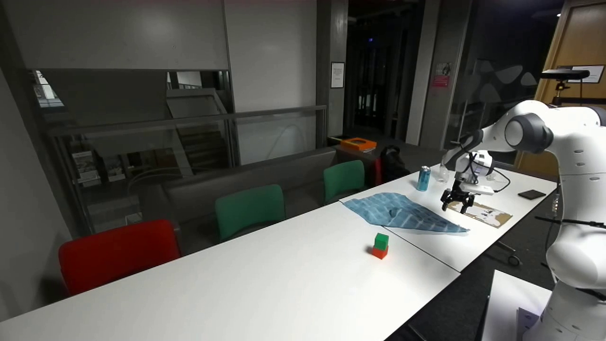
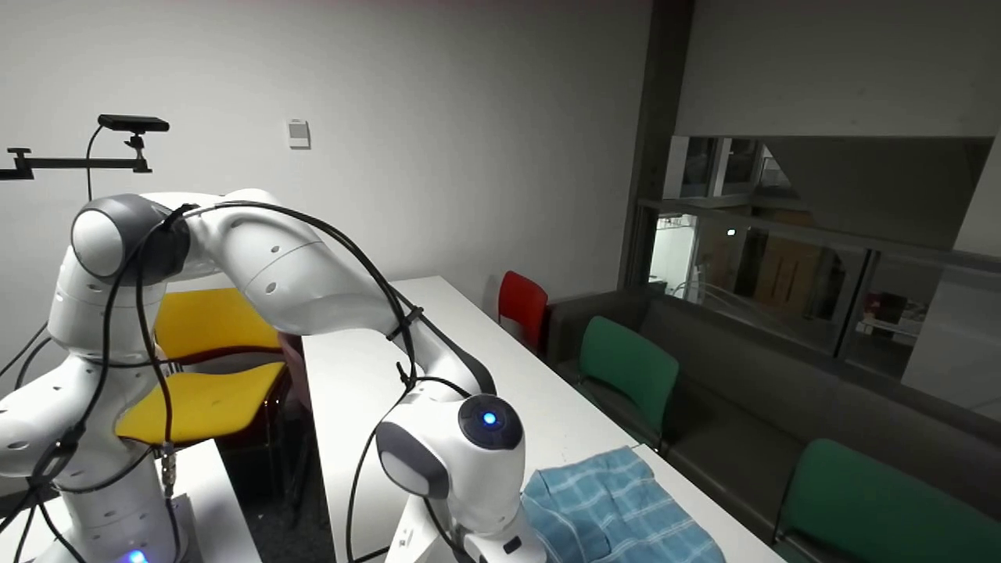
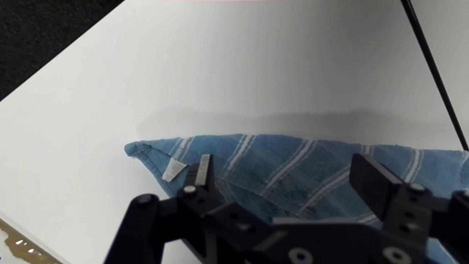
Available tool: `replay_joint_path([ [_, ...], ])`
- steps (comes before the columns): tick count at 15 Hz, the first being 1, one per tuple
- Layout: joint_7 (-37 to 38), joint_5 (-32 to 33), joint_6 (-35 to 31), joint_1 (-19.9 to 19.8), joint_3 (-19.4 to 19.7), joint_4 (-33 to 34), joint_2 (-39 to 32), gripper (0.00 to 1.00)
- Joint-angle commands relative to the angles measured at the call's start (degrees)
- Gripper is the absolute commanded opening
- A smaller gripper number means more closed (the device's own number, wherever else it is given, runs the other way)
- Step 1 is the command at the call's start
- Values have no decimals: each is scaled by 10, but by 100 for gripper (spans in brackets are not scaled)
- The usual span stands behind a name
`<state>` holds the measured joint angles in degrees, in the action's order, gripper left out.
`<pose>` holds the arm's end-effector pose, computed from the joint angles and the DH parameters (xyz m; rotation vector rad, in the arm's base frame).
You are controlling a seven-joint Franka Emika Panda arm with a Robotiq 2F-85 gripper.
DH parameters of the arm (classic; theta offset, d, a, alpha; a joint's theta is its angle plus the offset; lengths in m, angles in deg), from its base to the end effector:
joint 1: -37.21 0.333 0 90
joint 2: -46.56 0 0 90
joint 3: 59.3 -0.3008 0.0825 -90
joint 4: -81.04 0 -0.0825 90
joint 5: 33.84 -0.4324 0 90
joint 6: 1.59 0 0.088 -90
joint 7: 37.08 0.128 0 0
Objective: Fold the blue towel around the yellow block
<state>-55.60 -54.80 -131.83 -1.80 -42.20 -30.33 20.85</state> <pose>0.3658 -0.5209 0.1825 -2.6928 1.2748 -0.0228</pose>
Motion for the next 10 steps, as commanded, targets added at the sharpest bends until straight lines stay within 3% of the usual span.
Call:
replay_joint_path([
  [1,-59,-30,15,-47,-31,42,-34,100],
  [10,-120,-31,11,-131,-95,105,-111,100],
])
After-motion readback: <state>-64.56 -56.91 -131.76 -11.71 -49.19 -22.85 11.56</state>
